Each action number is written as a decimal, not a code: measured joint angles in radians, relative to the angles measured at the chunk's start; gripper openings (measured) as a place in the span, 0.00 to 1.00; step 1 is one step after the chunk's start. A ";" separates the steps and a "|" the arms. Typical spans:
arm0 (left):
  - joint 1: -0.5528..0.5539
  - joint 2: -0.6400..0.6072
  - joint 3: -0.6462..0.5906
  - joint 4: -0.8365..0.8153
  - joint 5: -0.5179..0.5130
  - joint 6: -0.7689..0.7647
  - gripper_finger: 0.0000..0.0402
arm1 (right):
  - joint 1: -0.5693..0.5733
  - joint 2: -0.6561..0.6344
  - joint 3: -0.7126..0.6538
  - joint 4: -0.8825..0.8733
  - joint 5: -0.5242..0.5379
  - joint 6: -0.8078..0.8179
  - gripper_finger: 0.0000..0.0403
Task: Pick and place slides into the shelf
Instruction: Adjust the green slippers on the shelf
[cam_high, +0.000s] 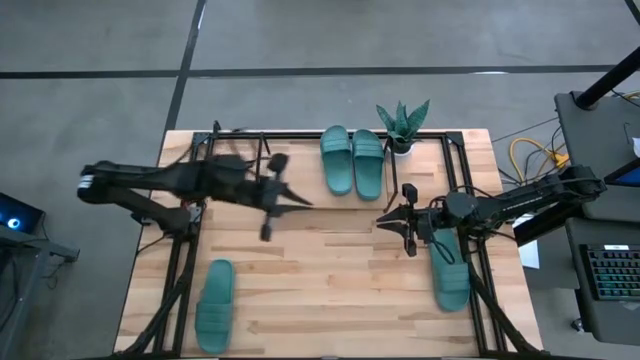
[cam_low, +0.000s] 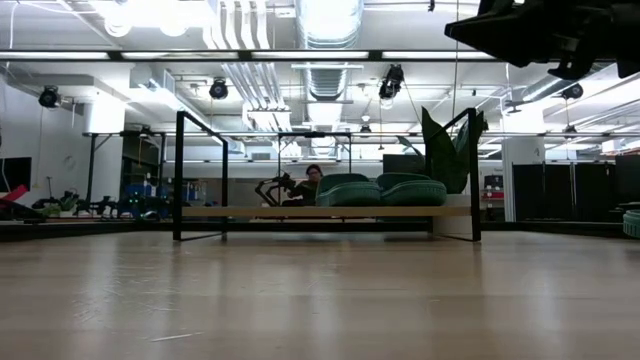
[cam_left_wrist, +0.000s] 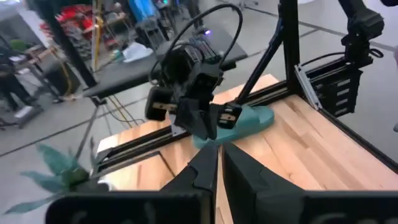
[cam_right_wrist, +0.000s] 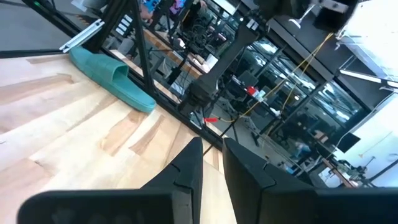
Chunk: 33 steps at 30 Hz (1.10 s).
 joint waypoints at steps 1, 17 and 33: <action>-0.013 -0.039 -0.035 0.000 -0.018 -0.005 0.02 | 0.000 0.000 0.000 0.001 0.000 0.000 0.13; -0.080 -0.559 -0.596 0.324 -0.175 -0.055 0.02 | 0.000 0.049 0.098 0.020 0.277 0.039 0.15; -0.080 -0.588 -0.639 0.337 -0.199 -0.062 0.02 | 0.000 0.497 0.752 -0.917 0.652 0.157 0.37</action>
